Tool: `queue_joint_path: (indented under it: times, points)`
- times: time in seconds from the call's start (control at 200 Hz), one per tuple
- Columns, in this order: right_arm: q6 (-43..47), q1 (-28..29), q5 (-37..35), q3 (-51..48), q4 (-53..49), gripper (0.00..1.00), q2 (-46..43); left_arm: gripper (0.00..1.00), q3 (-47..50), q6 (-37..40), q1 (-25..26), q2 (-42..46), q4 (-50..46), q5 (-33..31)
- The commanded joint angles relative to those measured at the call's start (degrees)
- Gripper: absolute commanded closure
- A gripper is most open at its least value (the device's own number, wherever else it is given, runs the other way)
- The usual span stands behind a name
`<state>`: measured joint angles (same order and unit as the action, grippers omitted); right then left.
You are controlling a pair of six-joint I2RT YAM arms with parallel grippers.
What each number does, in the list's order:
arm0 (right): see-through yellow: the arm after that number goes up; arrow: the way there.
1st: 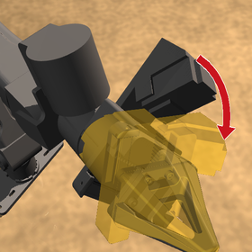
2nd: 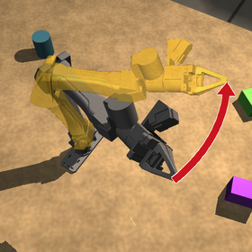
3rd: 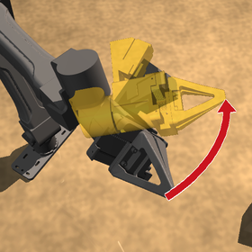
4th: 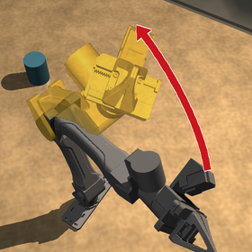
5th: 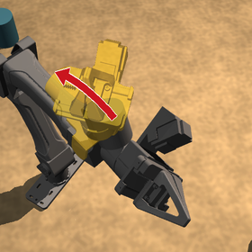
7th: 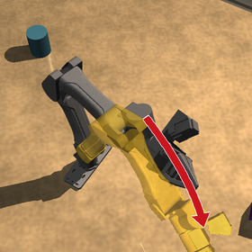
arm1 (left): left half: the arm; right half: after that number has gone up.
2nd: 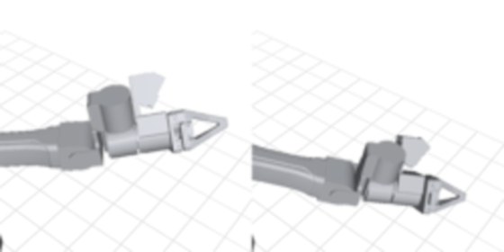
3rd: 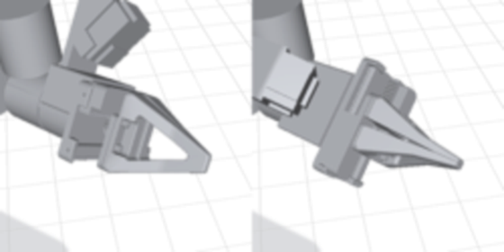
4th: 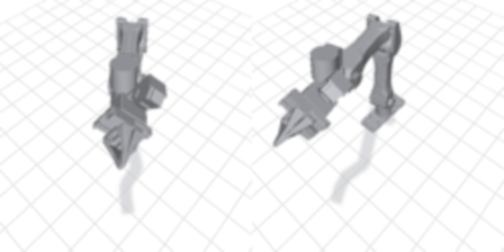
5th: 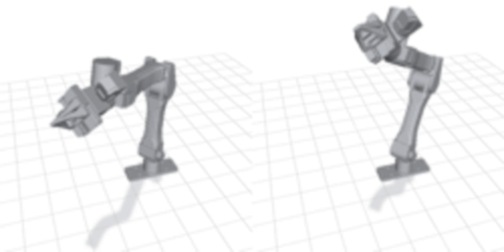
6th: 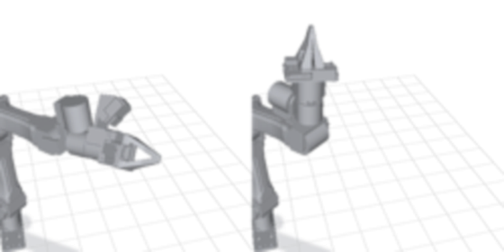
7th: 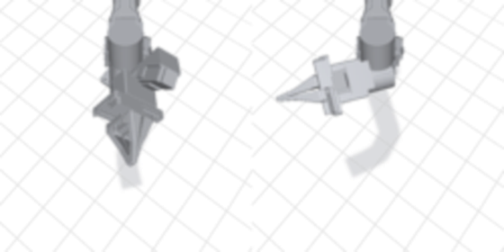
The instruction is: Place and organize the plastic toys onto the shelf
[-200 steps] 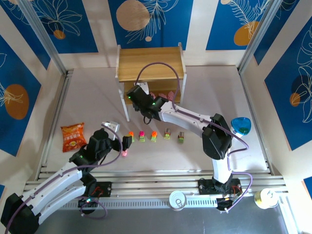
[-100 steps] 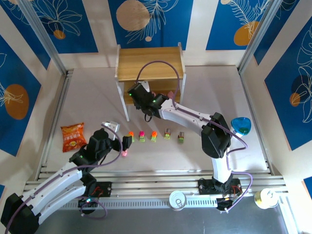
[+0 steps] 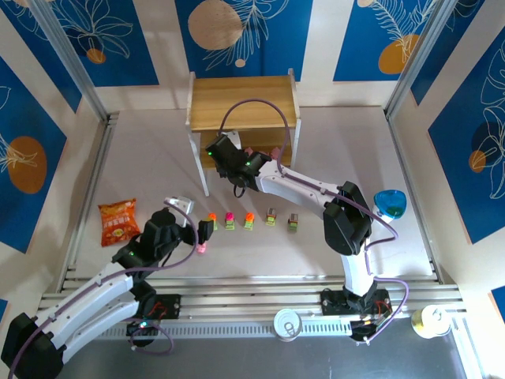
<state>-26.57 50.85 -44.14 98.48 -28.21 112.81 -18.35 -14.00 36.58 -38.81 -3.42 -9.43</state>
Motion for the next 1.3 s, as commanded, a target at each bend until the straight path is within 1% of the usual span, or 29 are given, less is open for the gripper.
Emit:
queue_joint_path:
  times: [0.0, 0.105, 0.265, 0.36, 0.785, 1.296]
  points:
    - [0.7, -0.9, -0.7, 0.9, -0.1, 0.65, 0.0, 0.01, 0.3, 0.5, 0.5, 0.0, 1.5, 0.5]
    - [0.8, -0.8, -0.8, 0.4, 0.5, 0.63, -0.9, 0.01, 0.2, 0.5, 0.4, 0.0, 1.5, 0.4]
    - [1.2, -0.4, -1.3, 0.1, 0.7, 0.62, -1.7, 0.01, 0.3, 0.5, 0.5, -0.1, 1.6, 0.5]
    - [1.3, -0.2, -1.6, 0.0, 0.8, 0.60, -2.1, 0.01, 0.3, 0.5, 0.5, -0.1, 1.7, 0.5]
    - [1.3, 0.8, -1.9, -2.4, 2.3, 0.59, -4.6, 0.01, 0.3, 0.6, 0.5, -0.2, 1.8, 0.4]
    - [-2.4, 4.4, -3.1, -11.4, 4.3, 0.59, -11.3, 0.00, 0.8, -0.2, 0.5, 1.3, 1.3, -2.6]
